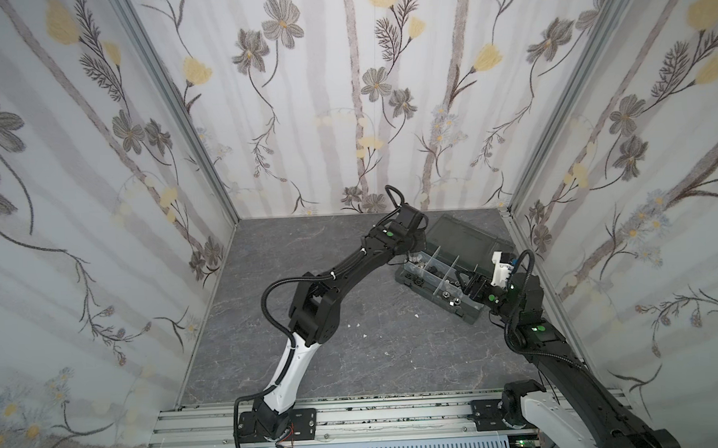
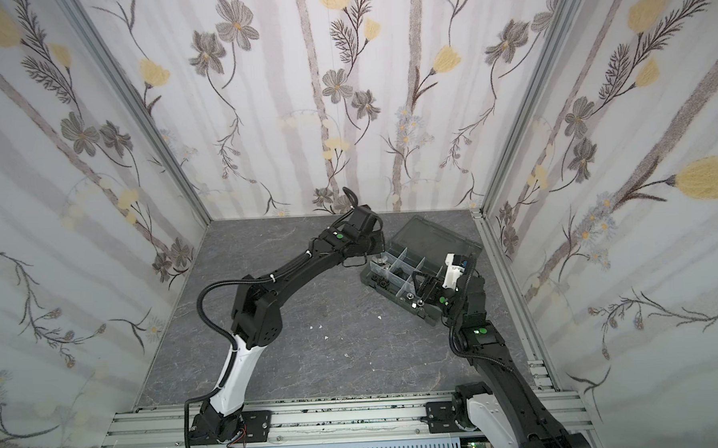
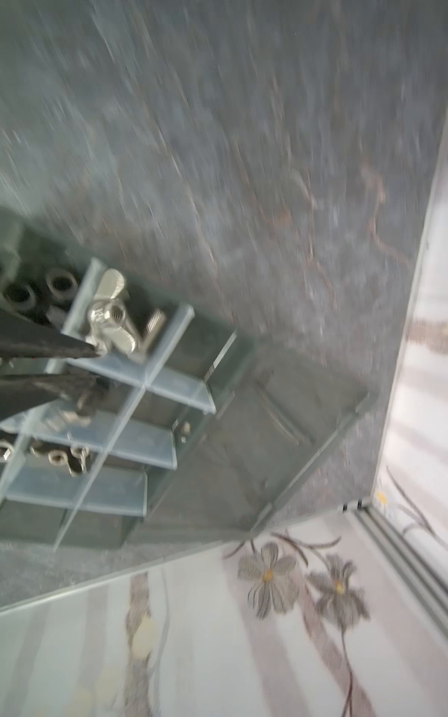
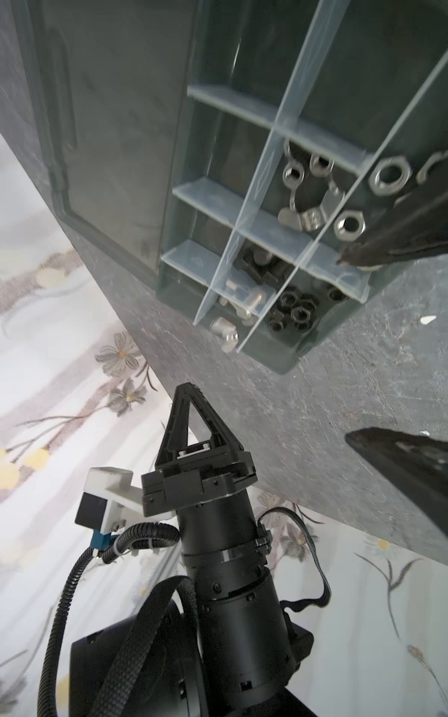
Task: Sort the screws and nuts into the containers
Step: 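Carry the wing nut with the left gripper over the organizer, then open the left gripper to drop the wing nut into the compartment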
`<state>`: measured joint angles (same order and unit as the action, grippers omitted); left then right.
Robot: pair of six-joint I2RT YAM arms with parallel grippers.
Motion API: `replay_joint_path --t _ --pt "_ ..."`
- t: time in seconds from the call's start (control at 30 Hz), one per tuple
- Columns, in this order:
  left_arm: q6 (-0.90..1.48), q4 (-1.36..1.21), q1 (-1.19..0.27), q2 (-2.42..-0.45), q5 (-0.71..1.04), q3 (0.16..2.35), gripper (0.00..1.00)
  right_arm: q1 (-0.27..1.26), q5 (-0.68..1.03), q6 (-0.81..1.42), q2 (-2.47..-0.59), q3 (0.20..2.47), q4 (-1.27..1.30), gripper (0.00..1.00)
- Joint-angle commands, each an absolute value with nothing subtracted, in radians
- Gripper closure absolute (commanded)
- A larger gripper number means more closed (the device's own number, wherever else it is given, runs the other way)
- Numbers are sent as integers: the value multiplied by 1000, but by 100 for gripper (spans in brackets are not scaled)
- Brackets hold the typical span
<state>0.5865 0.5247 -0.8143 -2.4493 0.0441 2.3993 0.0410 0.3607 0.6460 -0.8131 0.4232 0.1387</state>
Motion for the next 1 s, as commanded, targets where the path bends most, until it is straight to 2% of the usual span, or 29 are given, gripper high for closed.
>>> replay_joint_path --t 0.0,0.17,0.4,0.5,0.57,0.63,0.77,0.9,0.97 --pt "606 631 -852 -2605 113 2643 91 -55 473 655 -807 369 93 33" --pt "638 480 -886 -2620 162 2572 91 -136 502 650 -777 326 97 33" --pt "596 426 -860 -2447 64 2329 87 -134 502 615 -852 359 119 33" --pt "573 431 -837 -2353 18 2249 79 -101 455 581 -874 398 83 33" --pt "556 398 -812 -2254 -10 2146 68 -57 398 554 -882 423 75 31" --pt "541 313 -780 -2133 -34 1976 59 -24 363 549 -888 429 105 28" --pt "551 170 -673 -1886 -33 1670 50 11 294 540 -940 461 143 27" --pt "510 108 -560 -1654 -107 1424 36 18 195 490 -984 507 143 26" --pt "454 55 -494 -1535 -195 1265 26 18 94 444 -982 503 171 18"
